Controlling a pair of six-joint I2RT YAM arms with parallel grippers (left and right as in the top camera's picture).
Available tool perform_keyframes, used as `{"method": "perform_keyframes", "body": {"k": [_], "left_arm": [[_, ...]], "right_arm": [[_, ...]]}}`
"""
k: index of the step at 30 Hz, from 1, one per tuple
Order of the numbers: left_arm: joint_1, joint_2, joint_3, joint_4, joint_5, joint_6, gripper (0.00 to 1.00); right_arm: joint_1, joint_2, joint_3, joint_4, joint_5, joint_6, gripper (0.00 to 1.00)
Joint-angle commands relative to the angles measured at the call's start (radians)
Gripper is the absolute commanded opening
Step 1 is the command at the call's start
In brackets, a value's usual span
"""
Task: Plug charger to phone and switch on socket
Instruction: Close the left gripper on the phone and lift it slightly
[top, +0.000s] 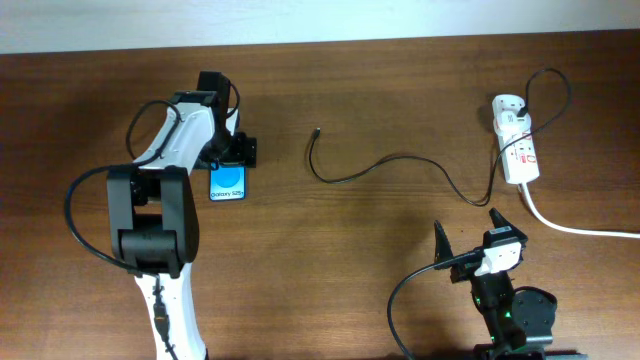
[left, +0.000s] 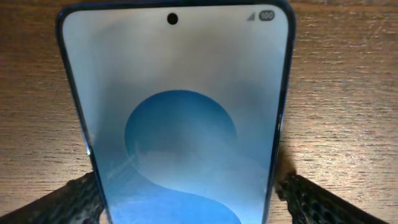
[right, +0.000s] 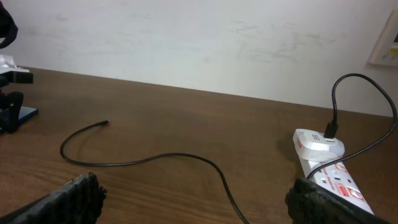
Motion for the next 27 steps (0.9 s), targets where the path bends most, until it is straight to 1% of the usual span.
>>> {"method": "perform_keyframes", "body": {"k": [1,14,21,25,27], "left_arm": [[-0.013,0.080,-0.021,0.000,0.035,-0.001,1.00],[-0.013,0.080,-0.021,0.002,0.036,-0.001,1.00],[-0.013,0.080,-0.021,0.002,0.036,-0.001,0.95],[-0.013,0.080,-0.021,0.002,0.036,-0.001,0.89],[-0.013,0.080,-0.021,0.002,0.036,-0.001,0.88]], "right_arm": [[0.008,-0.006,-0.005,-0.006,0.005,-0.003,0.98],[0.008,-0.006,-0.005,-0.006,0.005,-0.003,0.98],[0.008,-0.006,-0.005,-0.006,0.005,-0.003,0.98],[0.008,-0.006,-0.005,-0.006,0.005,-0.003,0.98],[0.008,-0.006,-0.005,-0.006,0.005,-0.003,0.98]]}}
